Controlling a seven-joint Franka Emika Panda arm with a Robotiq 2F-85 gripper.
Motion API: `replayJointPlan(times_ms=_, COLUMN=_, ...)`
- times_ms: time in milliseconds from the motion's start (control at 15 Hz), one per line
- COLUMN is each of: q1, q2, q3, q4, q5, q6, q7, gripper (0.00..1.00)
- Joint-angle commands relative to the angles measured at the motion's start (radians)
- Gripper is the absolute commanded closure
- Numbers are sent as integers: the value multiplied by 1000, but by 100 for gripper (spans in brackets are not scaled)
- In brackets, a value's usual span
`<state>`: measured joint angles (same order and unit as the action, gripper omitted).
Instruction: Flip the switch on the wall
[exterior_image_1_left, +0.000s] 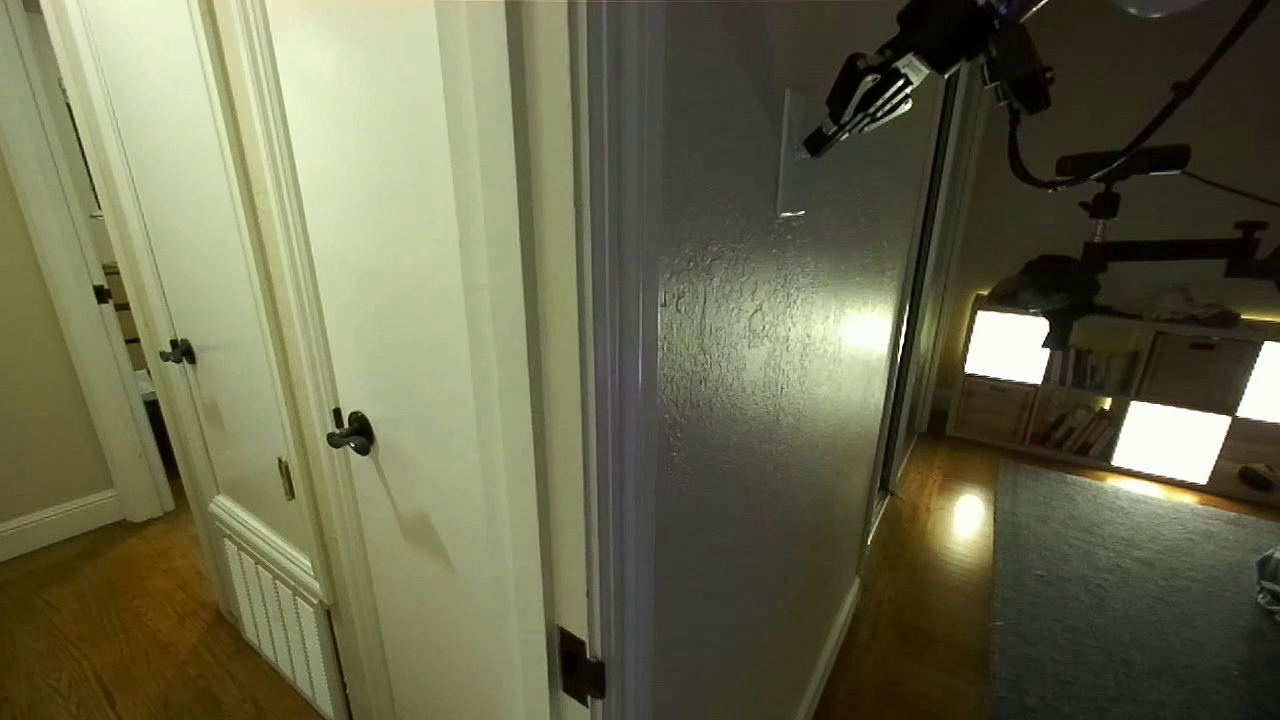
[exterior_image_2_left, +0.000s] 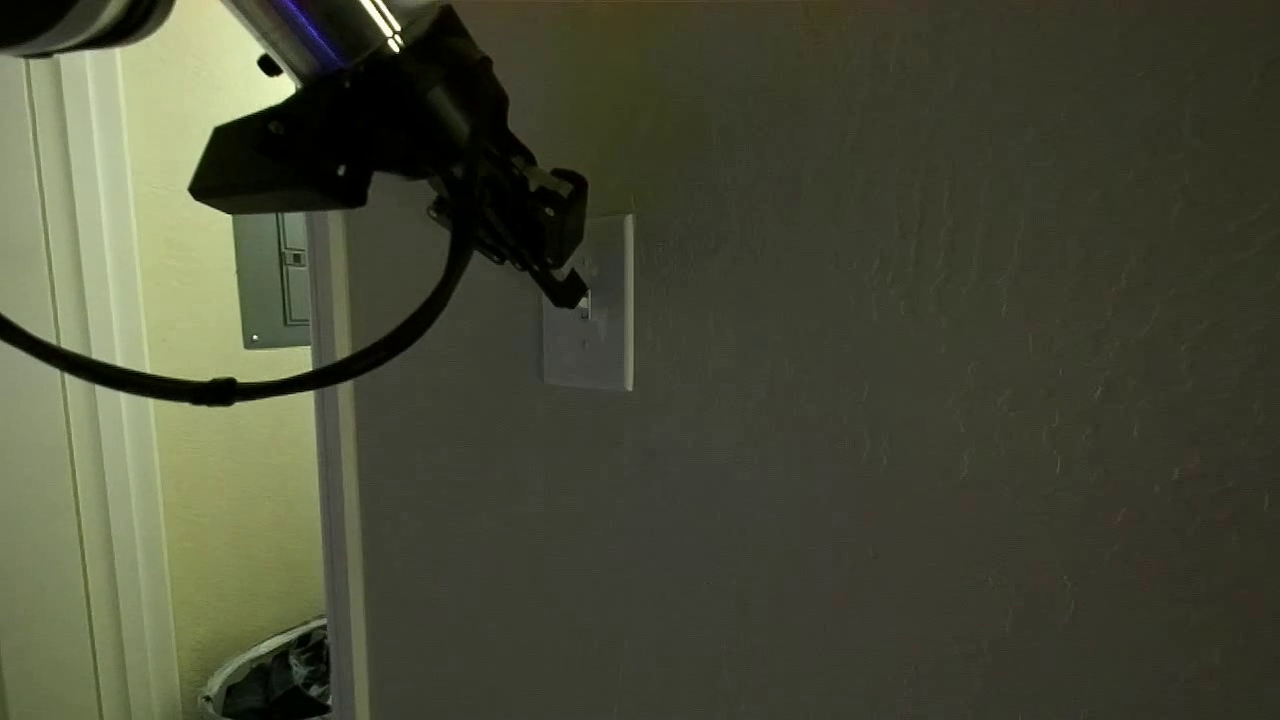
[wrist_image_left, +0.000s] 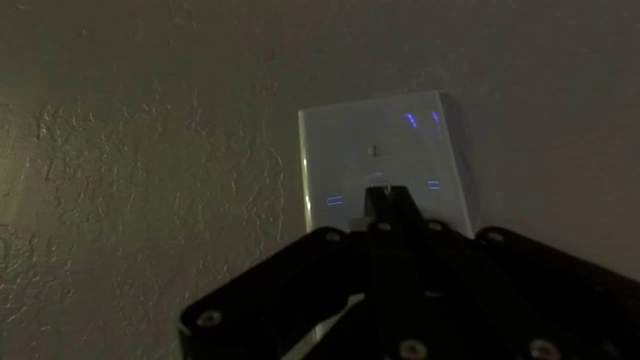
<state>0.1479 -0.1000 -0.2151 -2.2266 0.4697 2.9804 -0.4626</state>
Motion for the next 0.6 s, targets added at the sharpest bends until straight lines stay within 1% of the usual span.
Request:
replayJointPlan(times_ms=0, q1=10, q2=3, q3=-10, q4=-23, q5=32, q6=-15, q7=-47, gripper=93)
replayJointPlan(times_ms=267, q1=5, q2=-43, q3=-3, q4=-59, q5=0, q6=-78, q7=-60, gripper=94)
replayJointPlan(times_ms=467, q1=9, q2=-103, q3=-8, q4=-78, q5=-2, q6=-262, q7=-128, gripper=93)
replayJointPlan(times_ms=533, q1=4, q2=-115, q3=-10, q4=-76, q5=-11, q6=-340, q7=-139, gripper=90)
